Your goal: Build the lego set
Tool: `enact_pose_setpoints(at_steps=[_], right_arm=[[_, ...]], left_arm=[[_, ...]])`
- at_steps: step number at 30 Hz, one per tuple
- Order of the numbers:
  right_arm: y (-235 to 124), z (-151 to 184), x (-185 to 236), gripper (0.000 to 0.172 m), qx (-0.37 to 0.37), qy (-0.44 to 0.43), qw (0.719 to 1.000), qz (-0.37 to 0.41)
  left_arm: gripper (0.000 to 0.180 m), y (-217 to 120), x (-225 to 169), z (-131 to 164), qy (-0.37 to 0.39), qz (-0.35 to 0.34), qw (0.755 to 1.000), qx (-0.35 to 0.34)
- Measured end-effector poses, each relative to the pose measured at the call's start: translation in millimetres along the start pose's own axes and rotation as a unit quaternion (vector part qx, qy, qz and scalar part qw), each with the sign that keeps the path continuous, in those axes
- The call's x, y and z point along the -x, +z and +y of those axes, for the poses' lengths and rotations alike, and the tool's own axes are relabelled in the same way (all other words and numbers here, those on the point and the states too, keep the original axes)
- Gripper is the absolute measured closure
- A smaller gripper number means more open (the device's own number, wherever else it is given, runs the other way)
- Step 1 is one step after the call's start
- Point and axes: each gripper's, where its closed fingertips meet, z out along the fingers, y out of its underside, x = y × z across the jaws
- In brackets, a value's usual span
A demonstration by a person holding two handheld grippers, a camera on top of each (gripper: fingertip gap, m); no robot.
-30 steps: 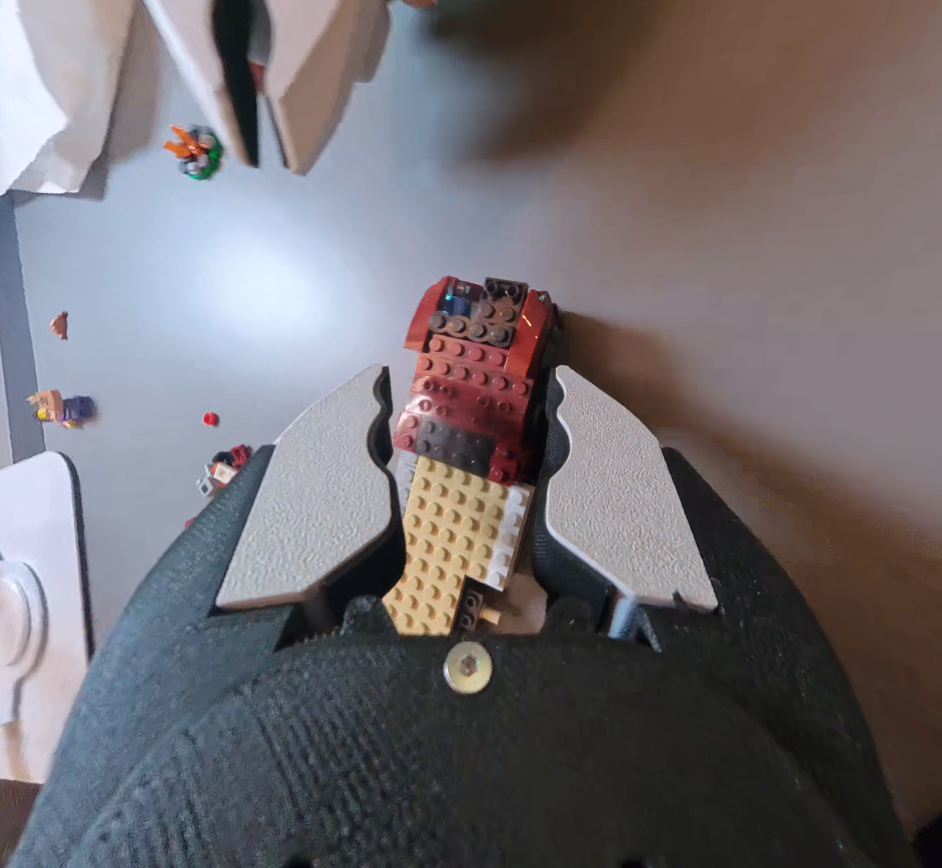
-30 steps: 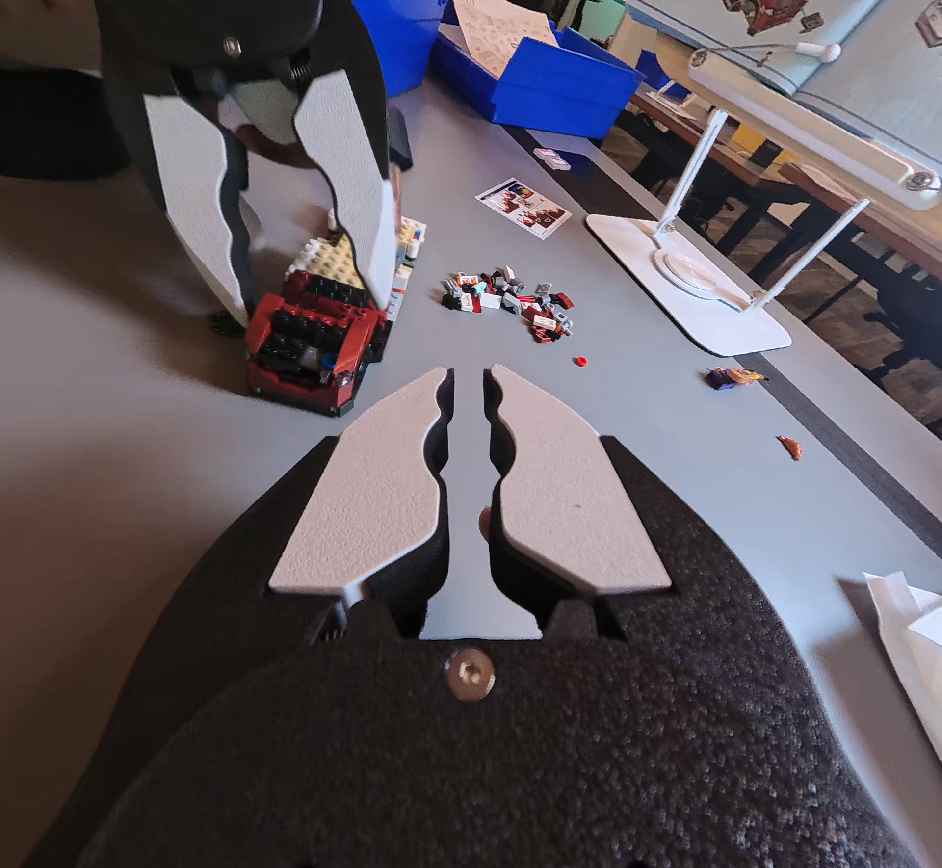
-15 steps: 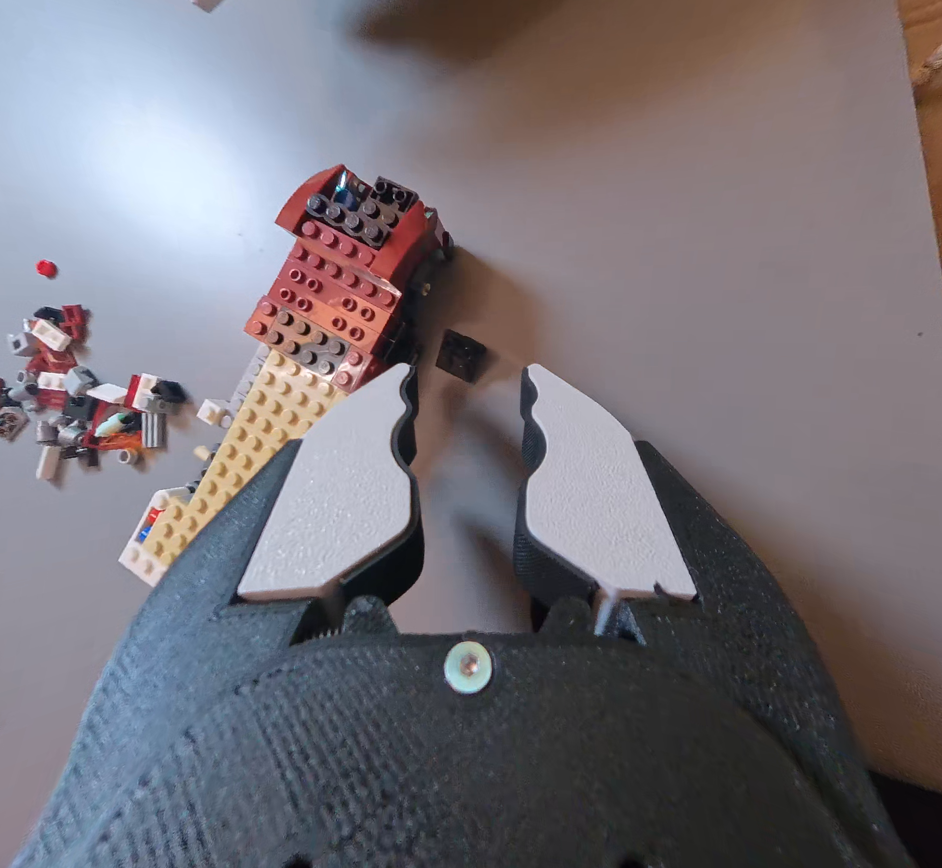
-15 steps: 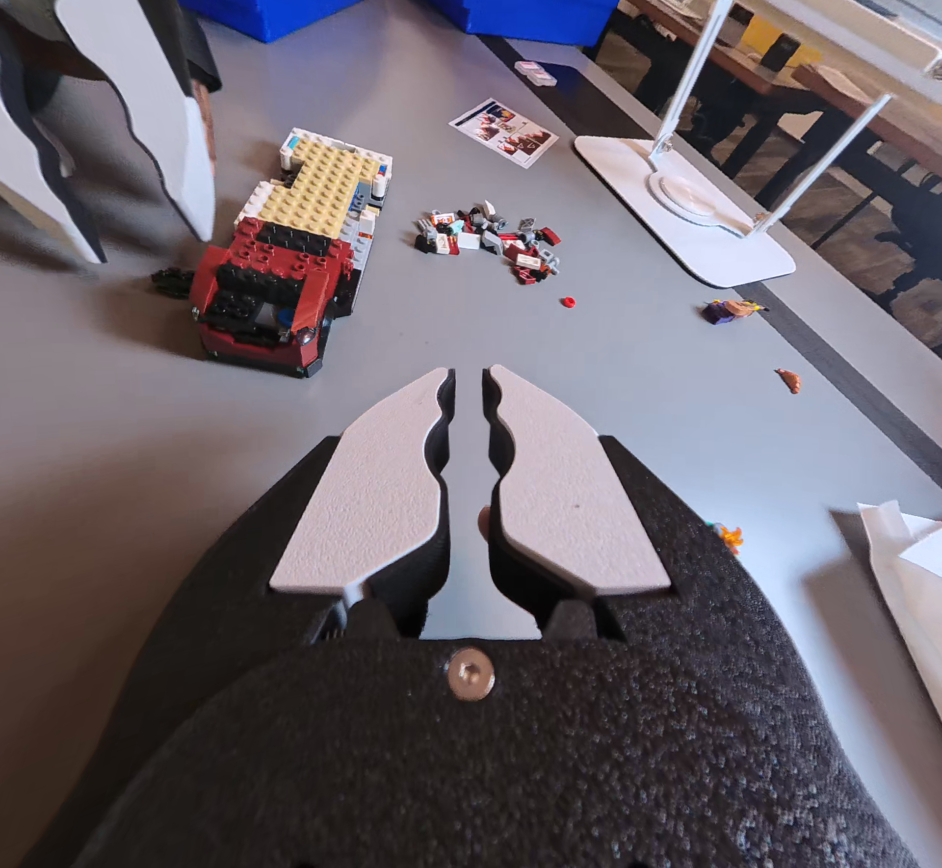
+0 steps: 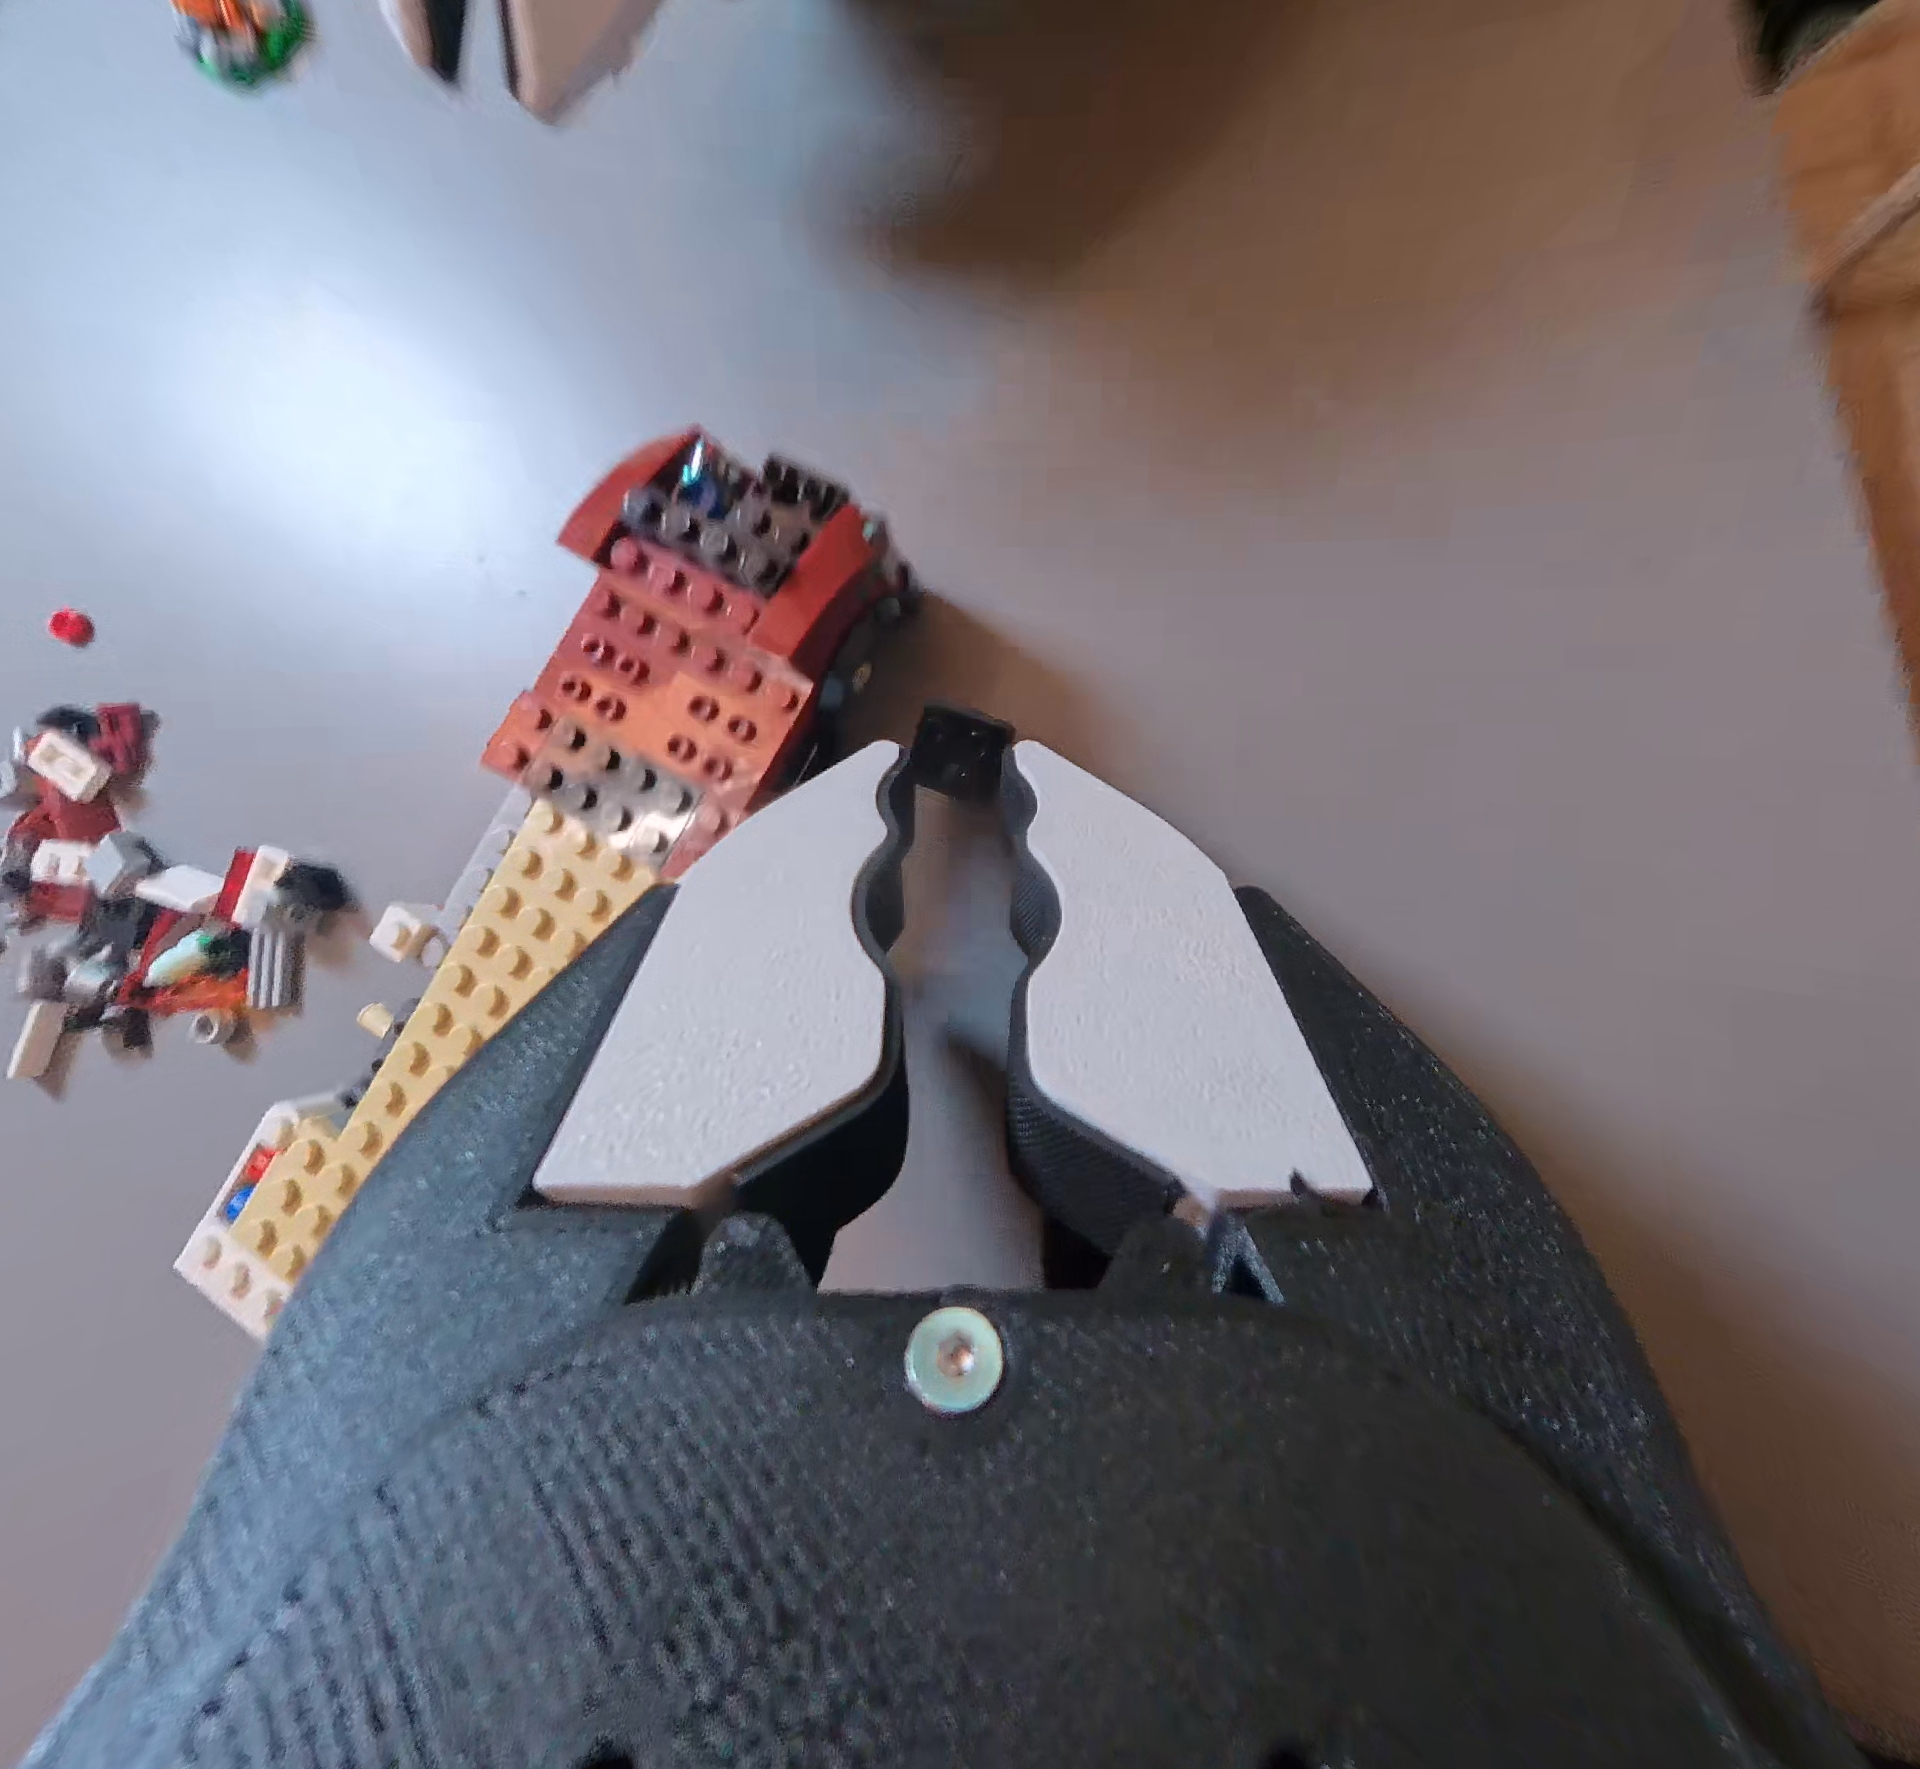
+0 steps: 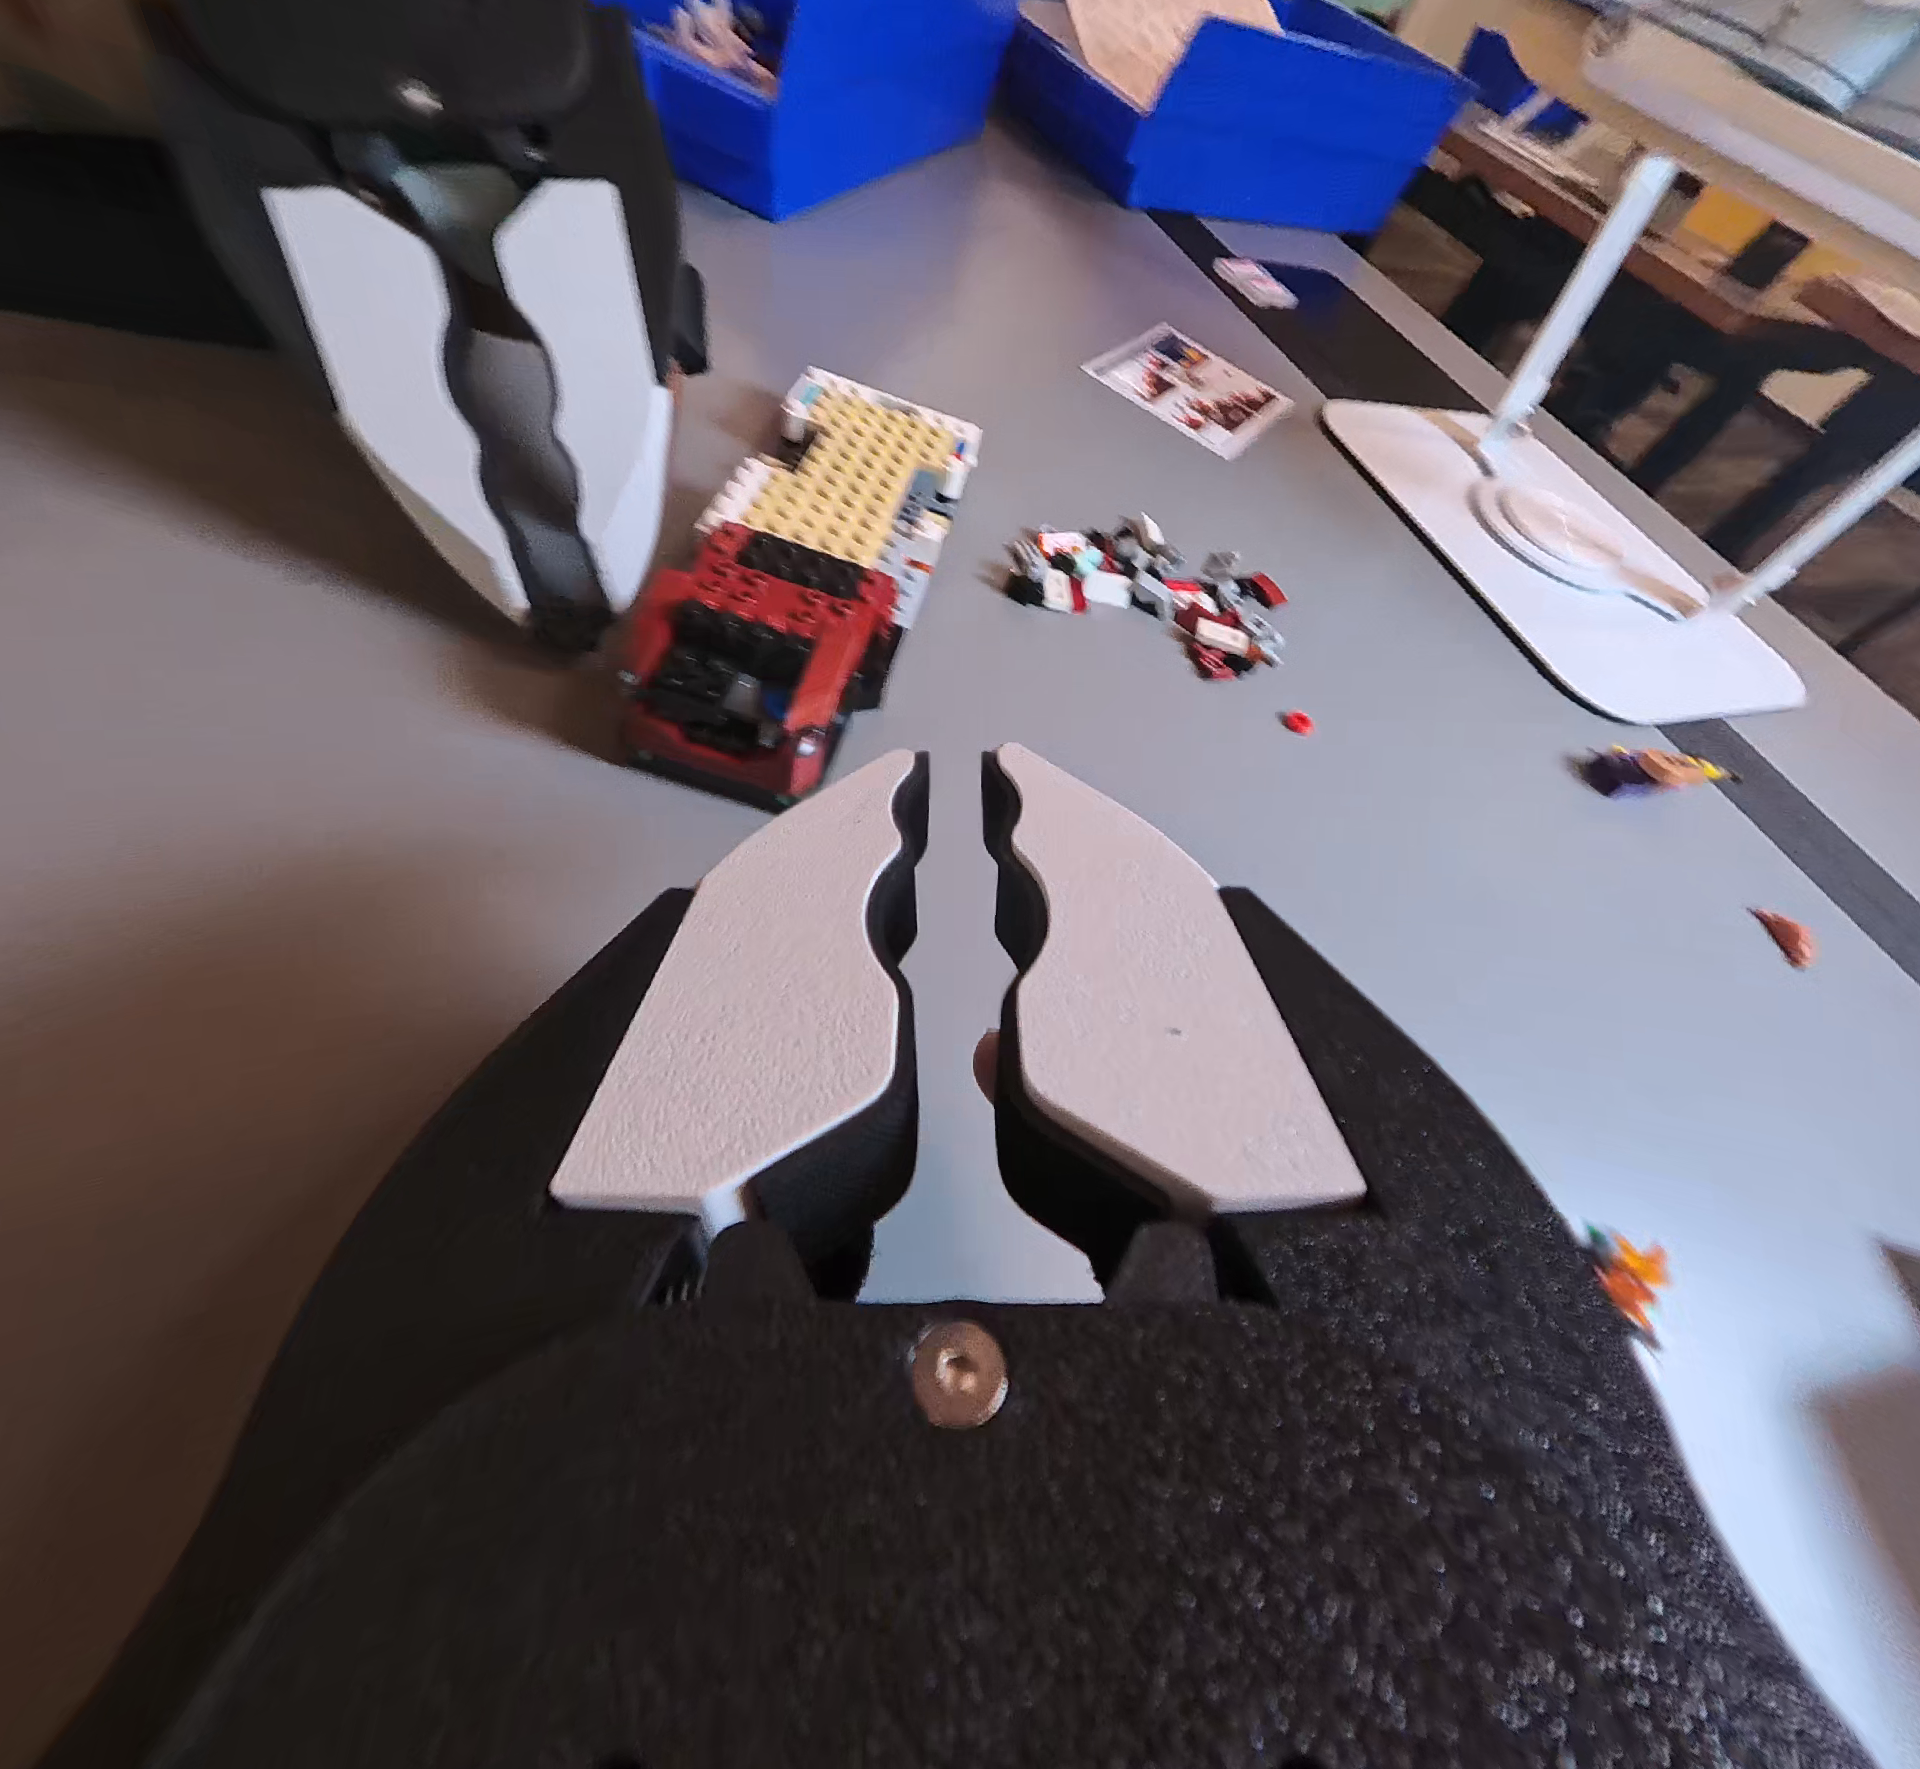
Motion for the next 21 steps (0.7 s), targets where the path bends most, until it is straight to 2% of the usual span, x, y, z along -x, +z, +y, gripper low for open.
enact_pose_setpoints(at_steps=[4, 7, 12, 17, 21], right_arm=[[-8, -25, 41, 0.162, -0.055, 0.014, 0.991, -0.12], [-10, -34, 64, 0.161, -0.062, 0.001, 0.984, -0.165], [-5, -44, 76, 0.151, -0.076, -0.048, 0.985, -0.144], [-5, -48, 88, 0.152, -0.085, -0.06, 0.982, -0.158], [-5, -46, 89, 0.154, -0.083, -0.058, 0.981, -0.165]], left_arm=[[0.165, -25, -8, -54, -0.045, 0.039, 0.984, -0.169], [0.165, -33, -3, -74, -0.065, 0.038, 0.971, -0.226], [0.165, -25, -6, -80, -0.116, 0.079, 0.957, -0.252], [0.164, -20, -13, -85, -0.162, 0.132, 0.937, -0.279], [0.165, -17, -15, -84, -0.172, 0.147, 0.933, -0.281]])
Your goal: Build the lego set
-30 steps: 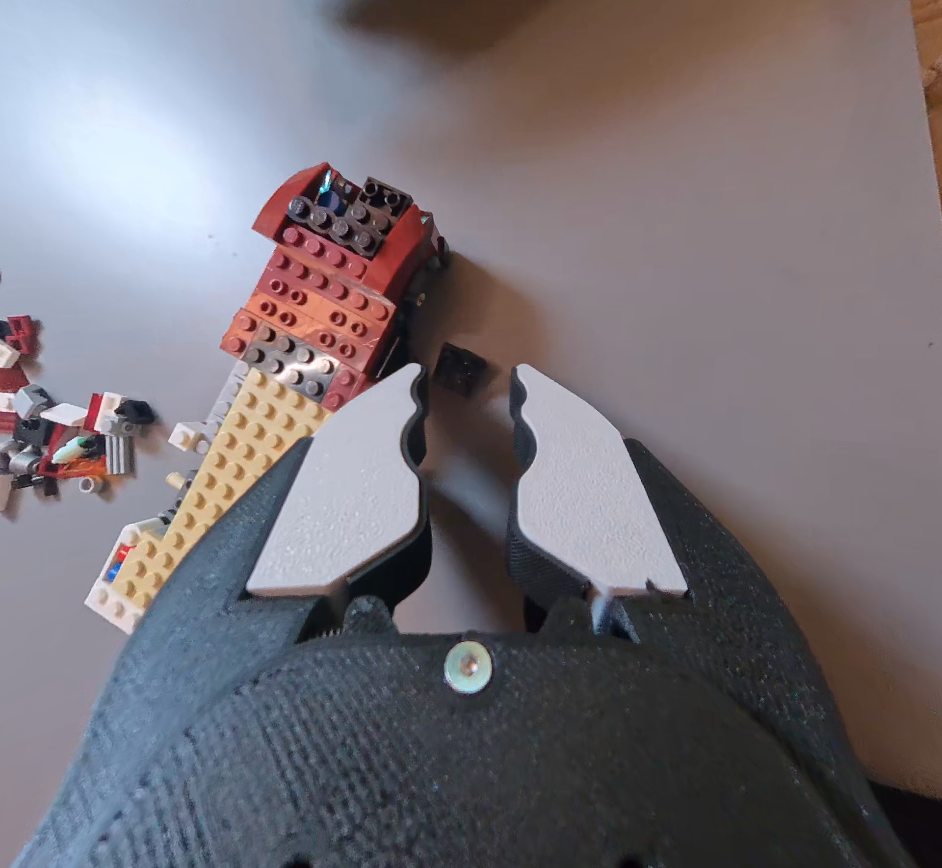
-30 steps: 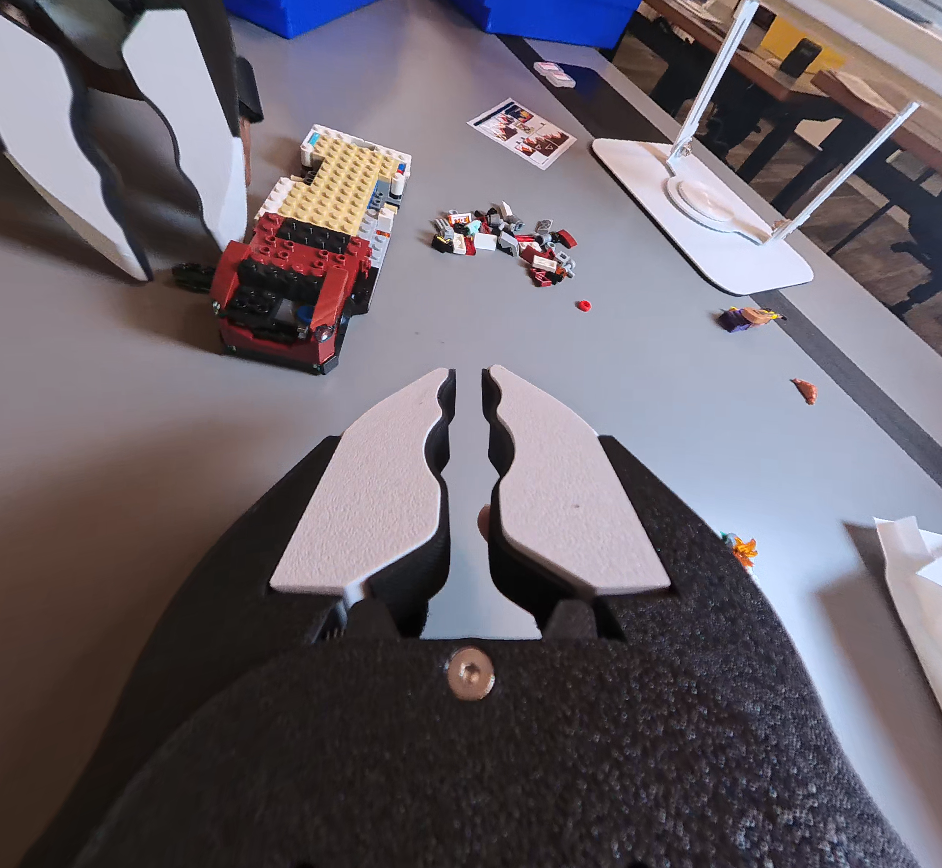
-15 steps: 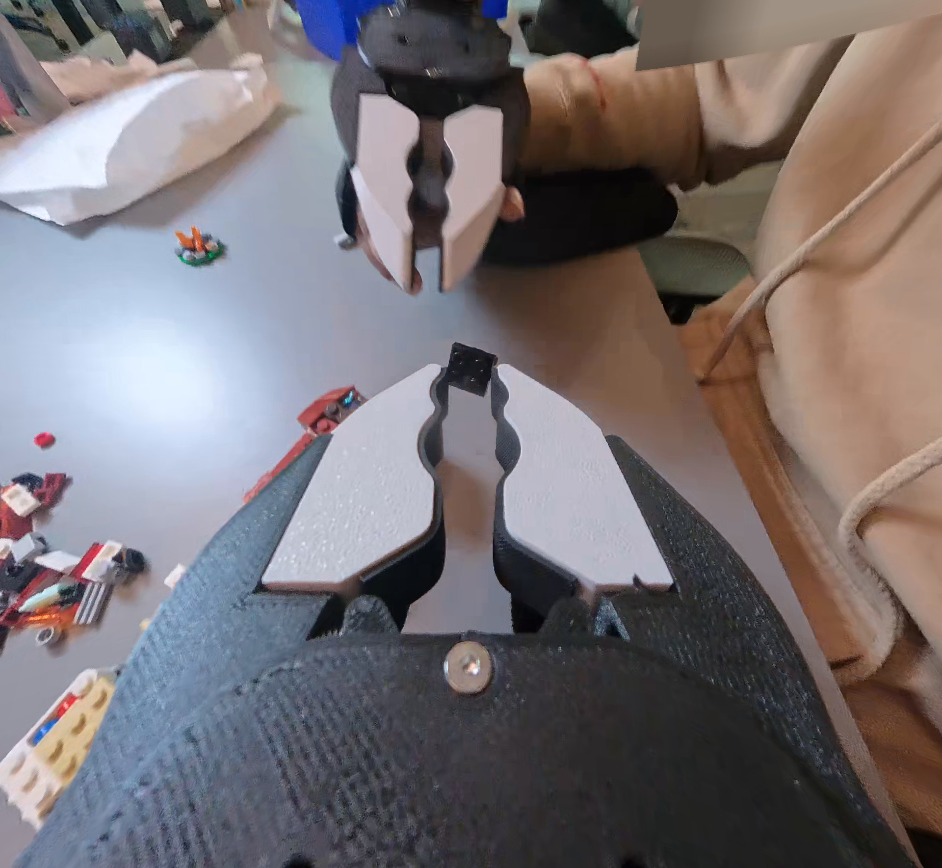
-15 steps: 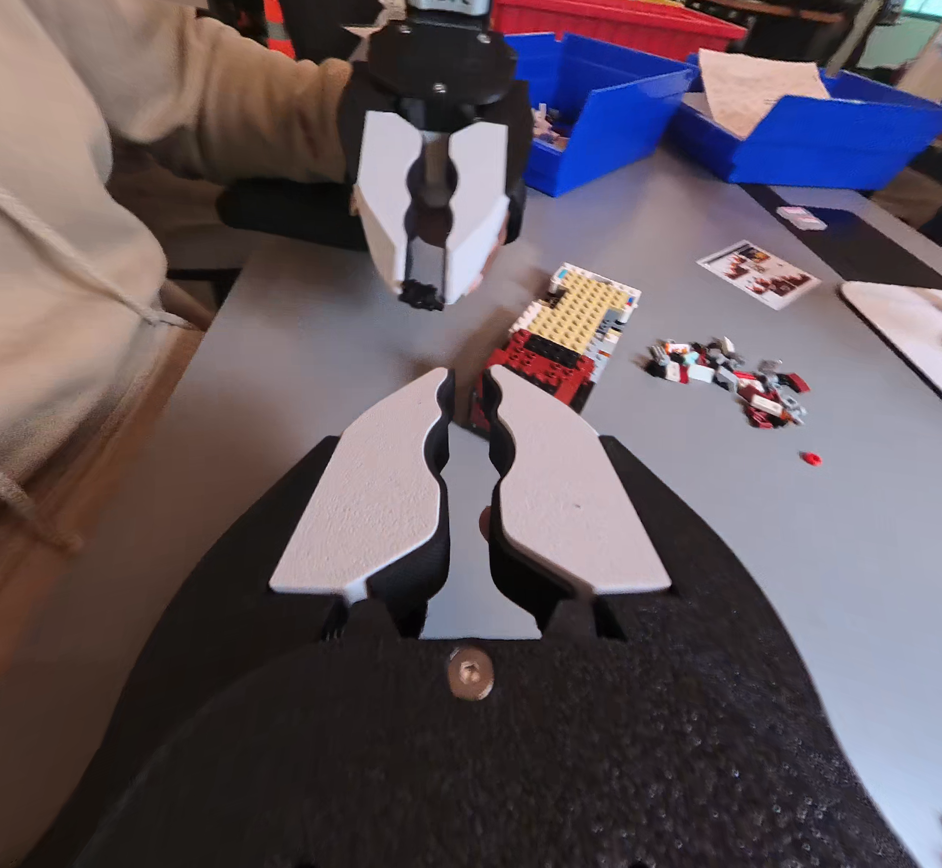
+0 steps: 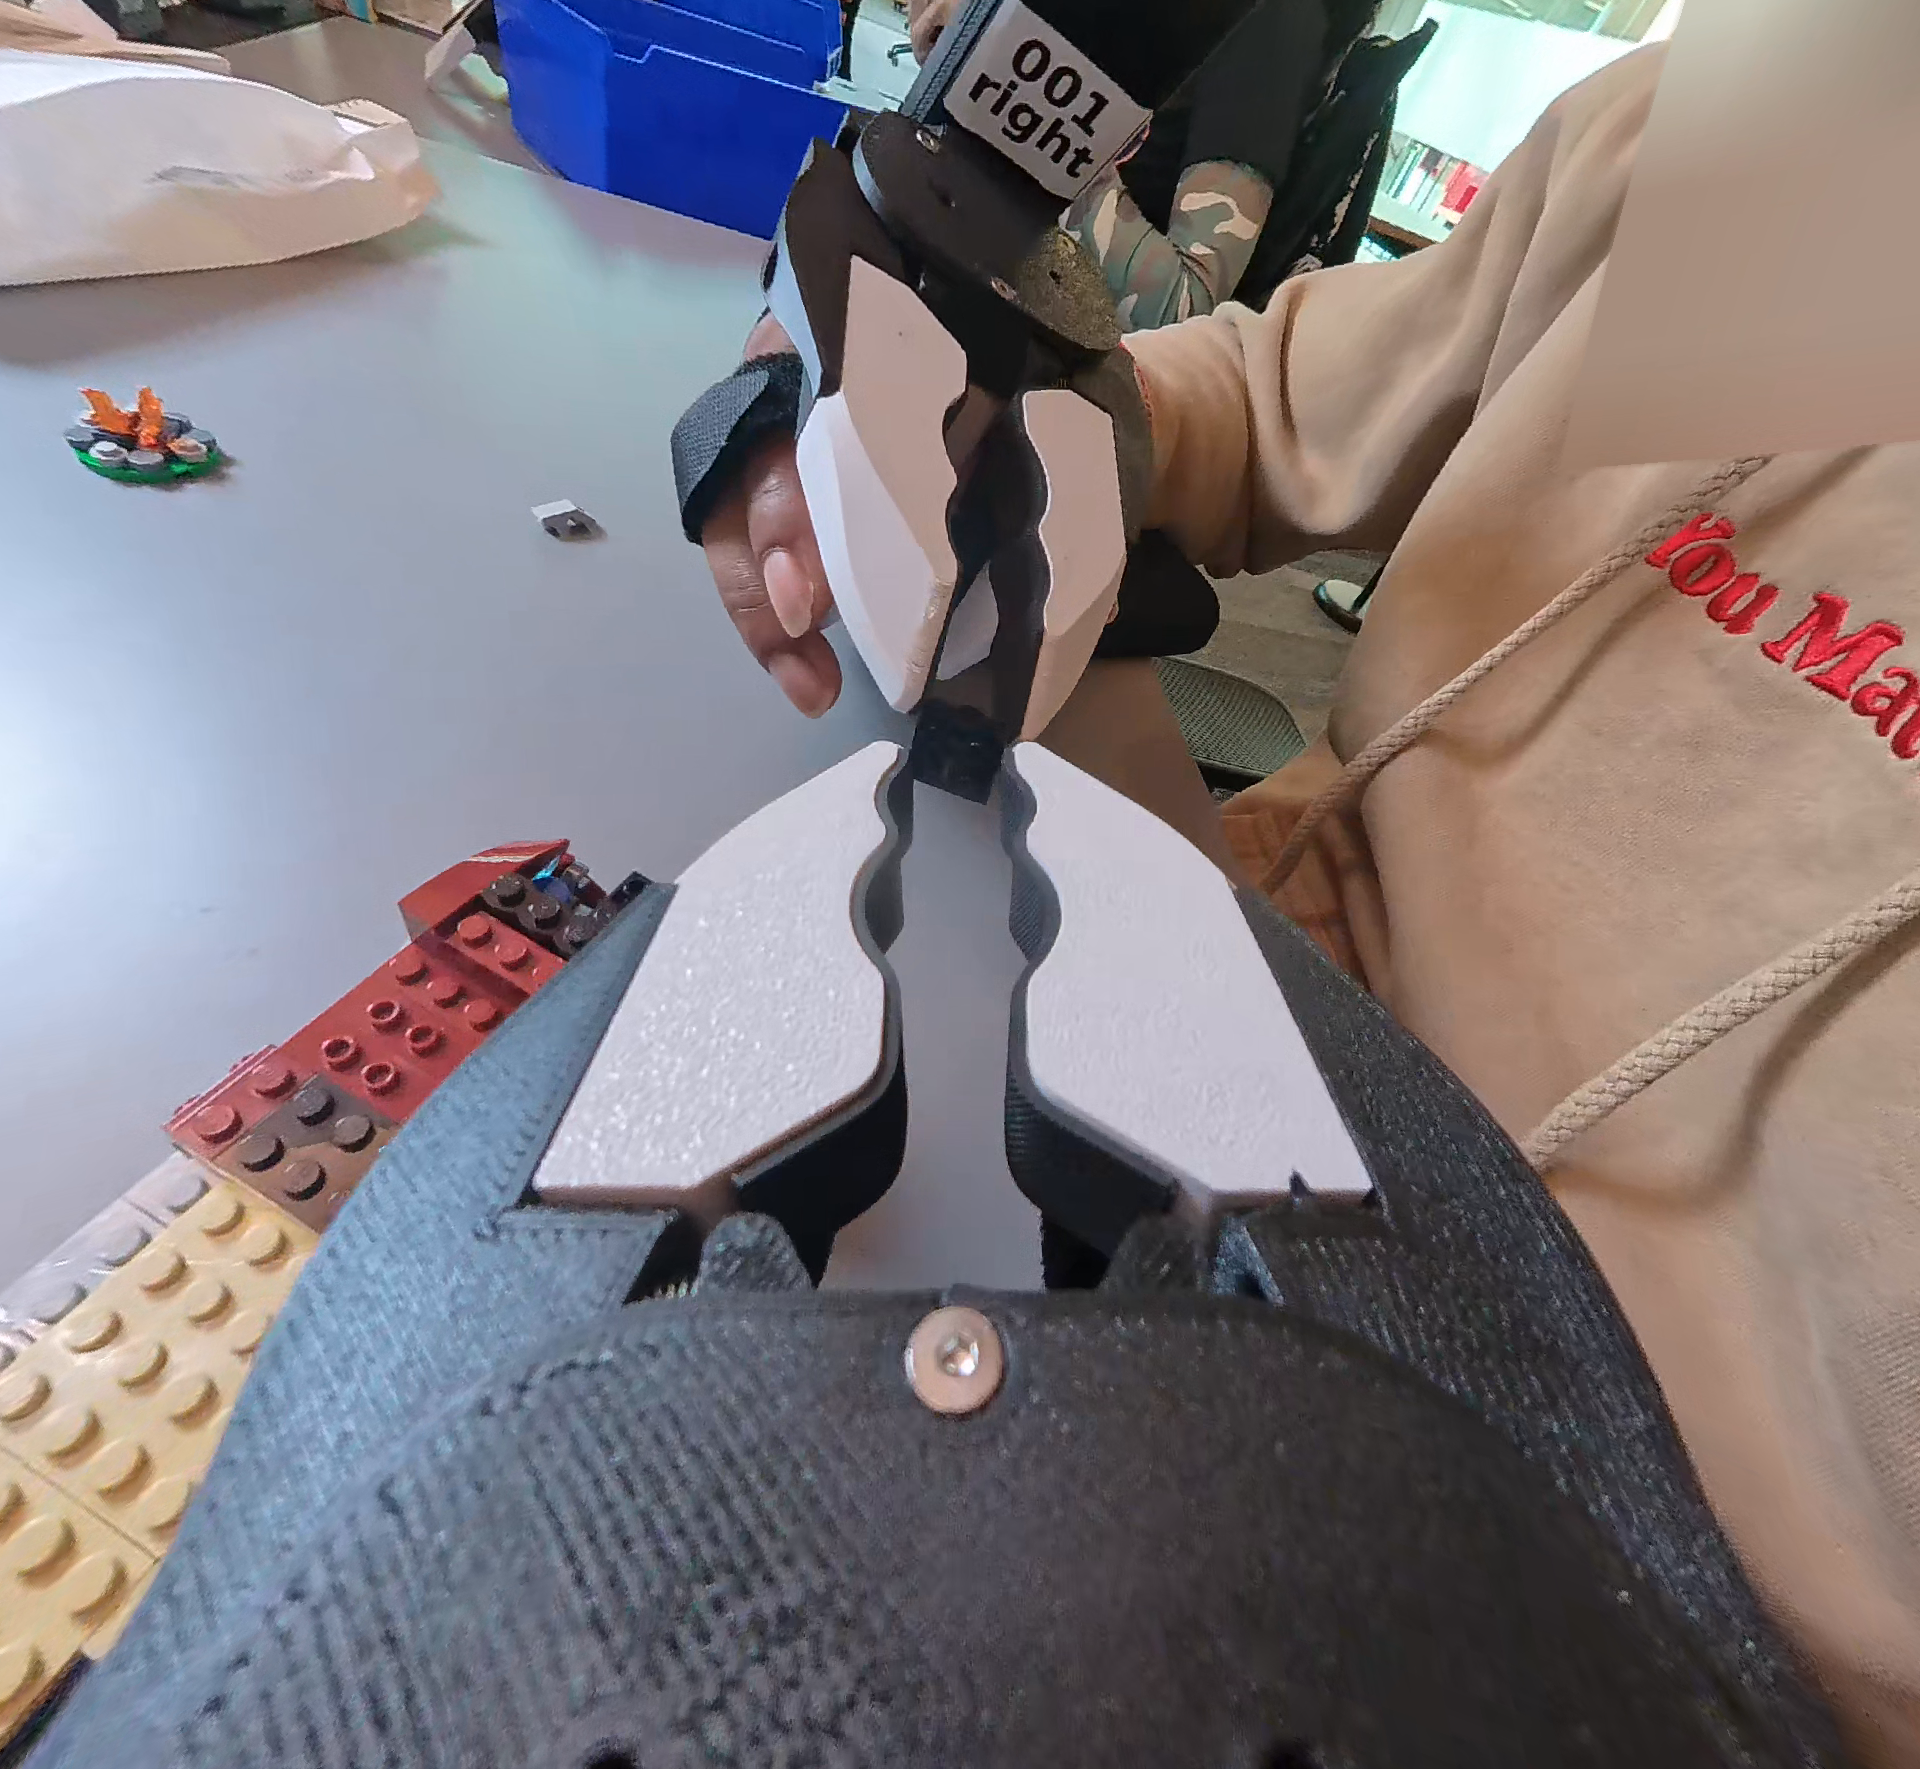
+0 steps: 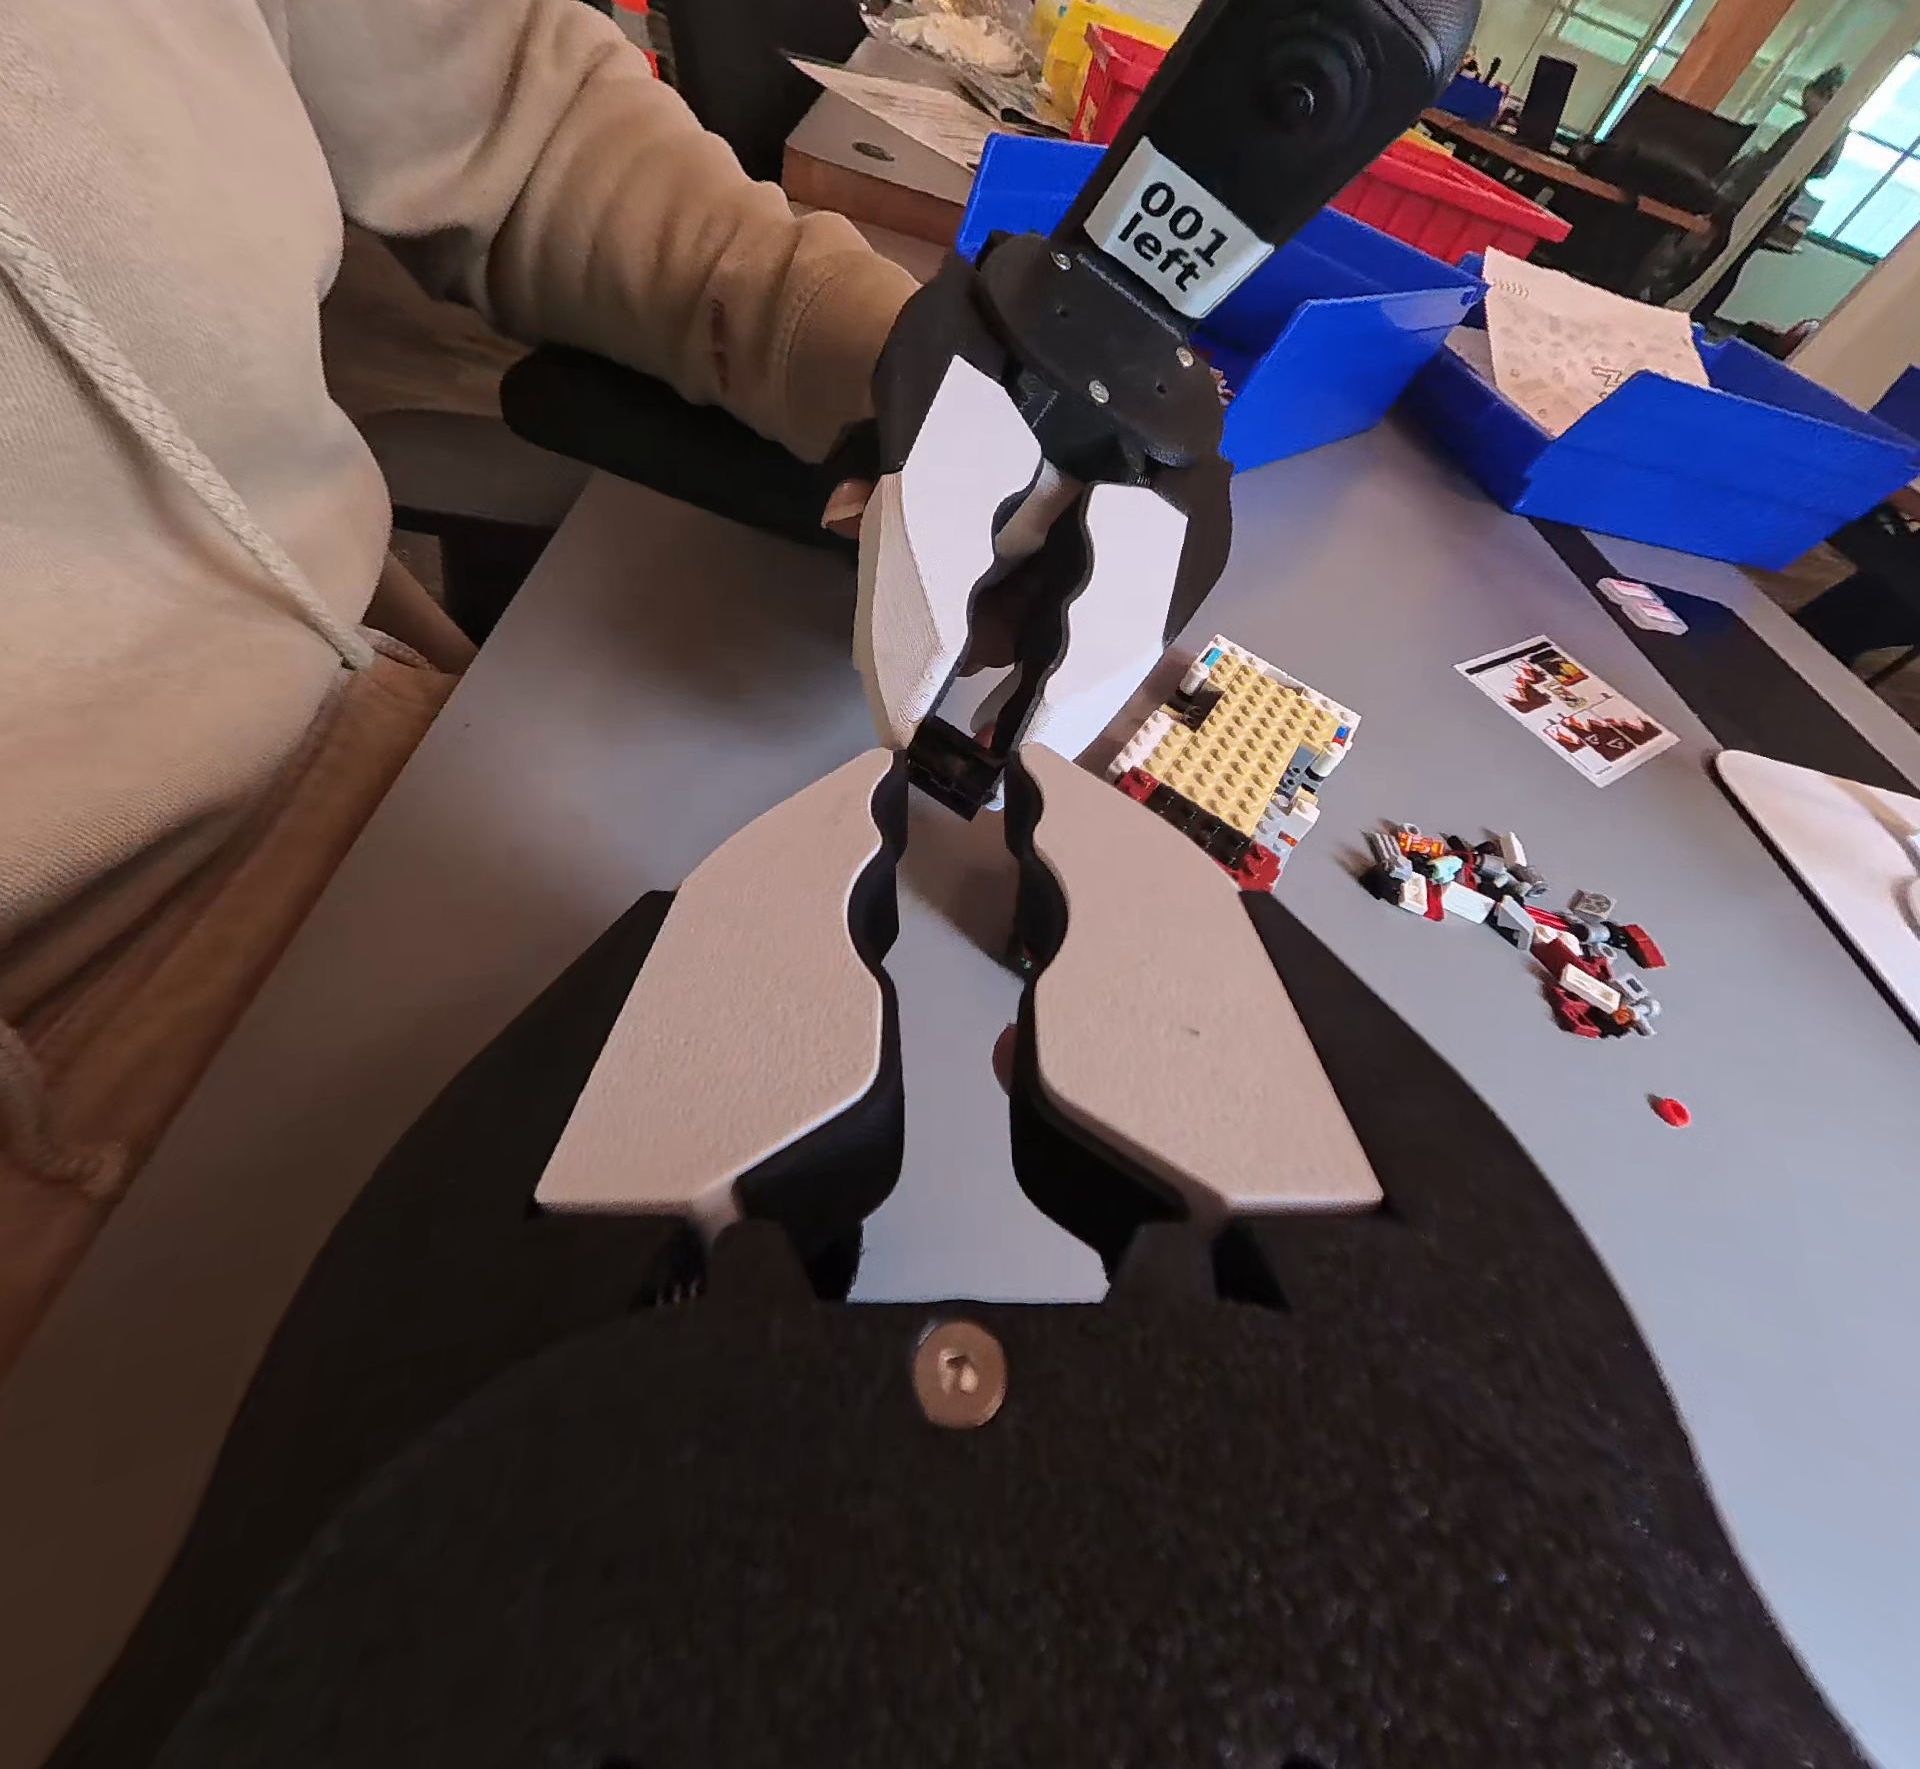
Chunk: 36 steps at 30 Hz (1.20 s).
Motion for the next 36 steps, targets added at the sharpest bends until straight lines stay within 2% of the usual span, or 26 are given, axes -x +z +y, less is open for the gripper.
enact_pose_setpoints(at_steps=[9, 14, 16, 17, 20, 21, 24, 30, 33, 36], right_arm=[[-2, -2, -11, 0.159, -0.016, 0.025, 0.999, 0.023], [-1, 0, -17, 0.16, -0.009, 0.014, 0.999, 0.046], [-3, 2, -20, 0.172, -0.005, 0.003, 0.998, 0.058], [-4, 2, -21, 0.172, -0.008, 0.006, 0.998, 0.061], [-3, 3, -24, 0.144, -0.001, 0.039, 0.998, 0.058], [-2, 4, -23, 0.143, 0.003, 0.042, 0.998, 0.055], [3, 9, -18, 0.143, 0.02, 0.043, 0.998, 0.043], [12, 10, -11, 0.15, 0.018, 0.128, 0.992, -0.006], [12, 10, -13, 0.154, 0.016, 0.127, 0.992, -0.005], [10, 11, -11, 0.154, 0.018, 0.114, 0.993, -0.006]], left_arm=[[0.165, -7, 7, -8, -0.009, -0.021, 0.999, -0.03], [0.165, -10, 12, -10, 0.02, -0.055, 0.998, -0.029], [0.165, -13, 13, -10, 0.049, -0.074, 0.996, -0.022], [0.165, -14, 16, -10, 0.063, -0.093, 0.994, -0.016], [0.165, -16, 20, -7, 0.104, -0.131, 0.986, 0.01], [0.165, -16, 21, -7, 0.116, -0.144, 0.983, 0.017], [0.165, -14, 21, -4, 0.154, -0.166, 0.973, 0.04], [0.166, -12, 17, -4, 0.242, -0.197, 0.948, 0.064], [0.167, -14, 17, -4, 0.253, -0.199, 0.944, 0.065], [0.167, -13, 15, -3, 0.233, -0.183, 0.953, 0.055]])
